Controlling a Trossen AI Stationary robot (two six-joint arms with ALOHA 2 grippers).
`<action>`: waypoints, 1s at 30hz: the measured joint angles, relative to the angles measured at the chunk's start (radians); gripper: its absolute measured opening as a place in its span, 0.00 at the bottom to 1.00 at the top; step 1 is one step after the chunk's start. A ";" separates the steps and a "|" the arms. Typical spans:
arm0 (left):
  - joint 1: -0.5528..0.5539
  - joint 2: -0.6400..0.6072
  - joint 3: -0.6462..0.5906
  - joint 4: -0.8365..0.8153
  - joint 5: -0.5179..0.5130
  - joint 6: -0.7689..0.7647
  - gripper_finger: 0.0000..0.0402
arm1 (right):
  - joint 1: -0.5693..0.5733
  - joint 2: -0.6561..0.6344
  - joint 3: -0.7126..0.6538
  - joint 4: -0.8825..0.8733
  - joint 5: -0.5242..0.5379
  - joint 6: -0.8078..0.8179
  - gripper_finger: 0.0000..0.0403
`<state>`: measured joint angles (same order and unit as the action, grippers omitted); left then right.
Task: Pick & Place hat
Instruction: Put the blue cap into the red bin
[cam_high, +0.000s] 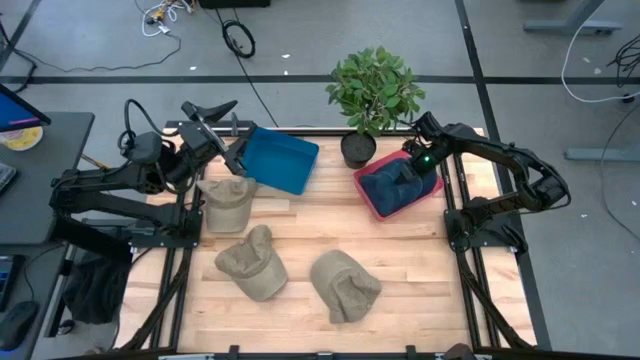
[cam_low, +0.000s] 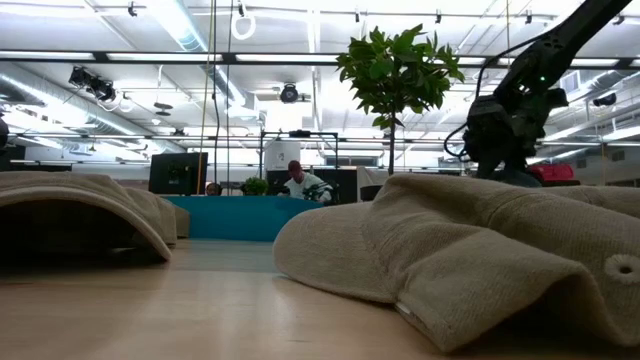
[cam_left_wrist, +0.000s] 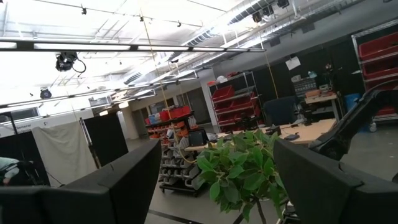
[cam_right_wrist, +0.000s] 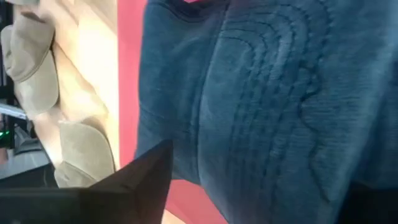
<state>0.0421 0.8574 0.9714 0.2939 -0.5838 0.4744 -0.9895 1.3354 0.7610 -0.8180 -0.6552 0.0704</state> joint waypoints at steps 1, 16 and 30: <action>0.000 0.000 0.000 0.000 0.000 0.000 0.79 | 0.000 0.000 0.012 -0.016 0.004 -0.001 0.60; 0.000 0.000 0.000 0.000 0.000 0.001 0.79 | 0.015 -0.001 0.153 -0.226 0.258 -0.054 0.65; 0.000 0.000 0.000 -0.001 0.000 0.003 0.79 | 0.048 -0.051 0.268 -0.356 0.451 -0.031 0.54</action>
<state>0.0419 0.8574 0.9714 0.2932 -0.5835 0.4770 -0.9419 1.2842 1.0290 -1.1735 -0.2045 0.0389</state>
